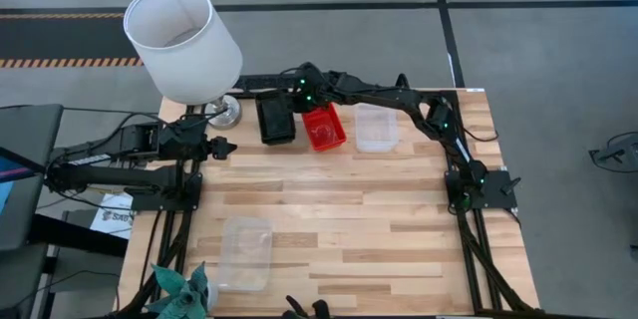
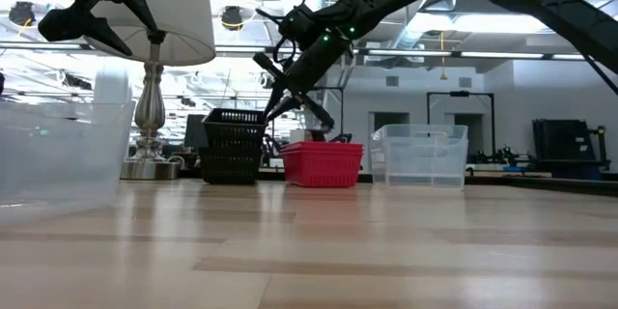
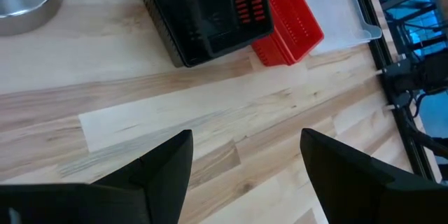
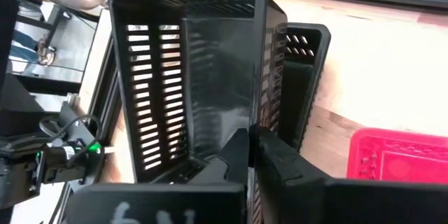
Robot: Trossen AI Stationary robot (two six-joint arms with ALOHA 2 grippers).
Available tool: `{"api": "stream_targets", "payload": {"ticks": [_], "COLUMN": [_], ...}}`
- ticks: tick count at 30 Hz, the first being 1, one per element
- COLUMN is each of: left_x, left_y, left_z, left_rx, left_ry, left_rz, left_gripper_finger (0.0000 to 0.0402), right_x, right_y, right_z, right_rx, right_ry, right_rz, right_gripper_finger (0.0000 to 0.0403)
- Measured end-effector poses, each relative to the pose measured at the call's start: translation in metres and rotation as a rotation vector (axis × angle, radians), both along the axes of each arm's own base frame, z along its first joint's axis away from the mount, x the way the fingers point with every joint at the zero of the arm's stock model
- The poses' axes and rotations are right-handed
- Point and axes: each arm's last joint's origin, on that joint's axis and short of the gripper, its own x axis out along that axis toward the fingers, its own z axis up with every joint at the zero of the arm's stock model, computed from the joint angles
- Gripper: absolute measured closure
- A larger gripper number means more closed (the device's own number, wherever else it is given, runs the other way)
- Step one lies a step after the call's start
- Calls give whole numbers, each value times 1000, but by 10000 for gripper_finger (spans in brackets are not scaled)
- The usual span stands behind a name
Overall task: Stack baskets by color
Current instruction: Stack the bottom black bin on the top black bin, then stack the bottom transparent bin on the top transparent bin
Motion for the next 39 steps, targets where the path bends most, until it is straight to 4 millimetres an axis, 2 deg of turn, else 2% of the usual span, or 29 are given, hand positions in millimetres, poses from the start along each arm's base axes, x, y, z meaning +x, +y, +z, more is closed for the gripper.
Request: {"api": "stream_targets", "payload": {"ticks": [16, 26, 29, 33, 36, 39], "left_x": [0, 0, 0, 0, -1, -7], "left_y": [0, 0, 0, -2, -6, -12], "left_z": [0, 0, 0, 0, -3, -9], "left_rx": [-5, -5, -4, -28, -110, -245], "left_ry": [-1, -1, -1, 3, 25, 107], "left_rz": [-4, -4, -6, -56, -166, -292], "left_gripper_finger": [150, 150, 150, 150, 150, 150], "right_x": [-1, -1, -5, -20, -32, -44], "right_y": [1, -1, -2, 11, 35, 72], "right_z": [-6, -4, 9, 48, 69, 89], "right_rx": [21, 30, 19, 10, 5, 2], "right_ry": [36, 5, -38, -66, -7, 67], "right_rz": [6, 70, 129, 200, 274, 364], "right_gripper_finger": [328, 292, 283, 278, 278, 280]}}
